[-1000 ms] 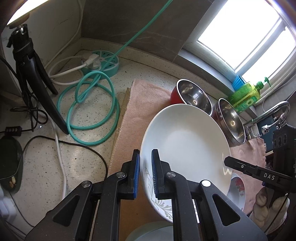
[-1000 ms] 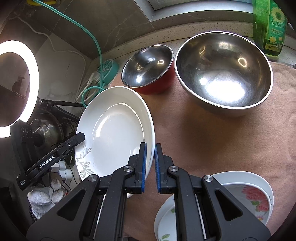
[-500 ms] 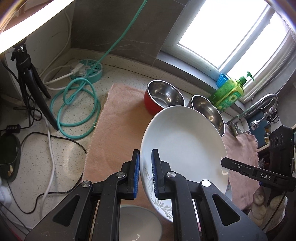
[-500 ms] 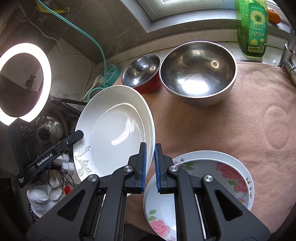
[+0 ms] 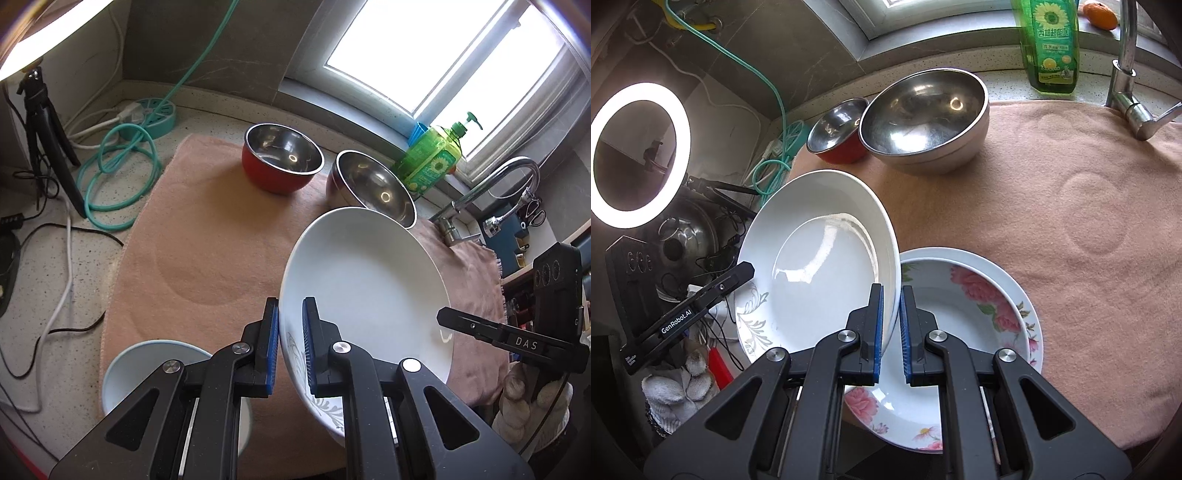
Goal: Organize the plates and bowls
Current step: 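Carry the grey-leaf plate with the left tool onto the pink-rose plate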
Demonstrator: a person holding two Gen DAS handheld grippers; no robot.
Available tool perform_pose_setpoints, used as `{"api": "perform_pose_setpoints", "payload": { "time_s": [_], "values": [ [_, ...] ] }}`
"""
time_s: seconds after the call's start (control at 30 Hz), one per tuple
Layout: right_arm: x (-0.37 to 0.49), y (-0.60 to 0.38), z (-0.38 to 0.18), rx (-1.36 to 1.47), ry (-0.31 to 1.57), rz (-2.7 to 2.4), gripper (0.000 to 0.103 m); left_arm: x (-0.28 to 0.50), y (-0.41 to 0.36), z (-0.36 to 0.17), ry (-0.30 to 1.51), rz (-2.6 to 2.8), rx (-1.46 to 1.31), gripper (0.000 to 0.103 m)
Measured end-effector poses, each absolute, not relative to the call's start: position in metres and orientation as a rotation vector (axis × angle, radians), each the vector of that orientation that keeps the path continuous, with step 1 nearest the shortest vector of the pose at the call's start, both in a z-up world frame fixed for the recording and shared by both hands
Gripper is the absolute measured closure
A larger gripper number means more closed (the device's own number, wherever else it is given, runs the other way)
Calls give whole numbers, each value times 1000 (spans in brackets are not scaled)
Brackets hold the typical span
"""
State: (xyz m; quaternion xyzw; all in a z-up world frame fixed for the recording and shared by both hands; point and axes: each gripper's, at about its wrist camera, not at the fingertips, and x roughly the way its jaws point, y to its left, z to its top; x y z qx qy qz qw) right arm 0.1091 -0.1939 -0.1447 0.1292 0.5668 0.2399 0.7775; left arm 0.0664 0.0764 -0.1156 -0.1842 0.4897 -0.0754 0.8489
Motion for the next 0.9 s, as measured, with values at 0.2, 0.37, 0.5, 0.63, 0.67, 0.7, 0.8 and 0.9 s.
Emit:
{"api": "perform_pose_setpoints", "payload": {
  "time_s": [0.2, 0.37, 0.5, 0.63, 0.67, 0.7, 0.8, 0.9],
  "values": [
    [99, -216, -152, 270, 1246, 506, 94, 60, 56, -121, 1048, -173, -385, 92],
    [94, -228, -159, 252, 1266, 497, 94, 55, 41, -128, 1068, -181, -382, 92],
    [92, -237, -167, 234, 1286, 488, 94, 50, 31, -136, 1093, -183, -383, 92],
    [91, -246, -175, 222, 1304, 480, 94, 47, 21, -144, 1115, -187, -382, 92],
    [91, -248, -177, 217, 1306, 477, 94, 46, 19, -145, 1119, -187, -381, 92],
    [91, -250, -178, 211, 1308, 475, 95, 46, 17, -147, 1123, -187, -380, 92],
    [90, -253, -182, 194, 1313, 469, 94, 45, 12, -152, 1136, -184, -379, 92],
    [89, -256, -184, 182, 1315, 466, 94, 45, 10, -158, 1153, -183, -382, 92]
  ]
}}
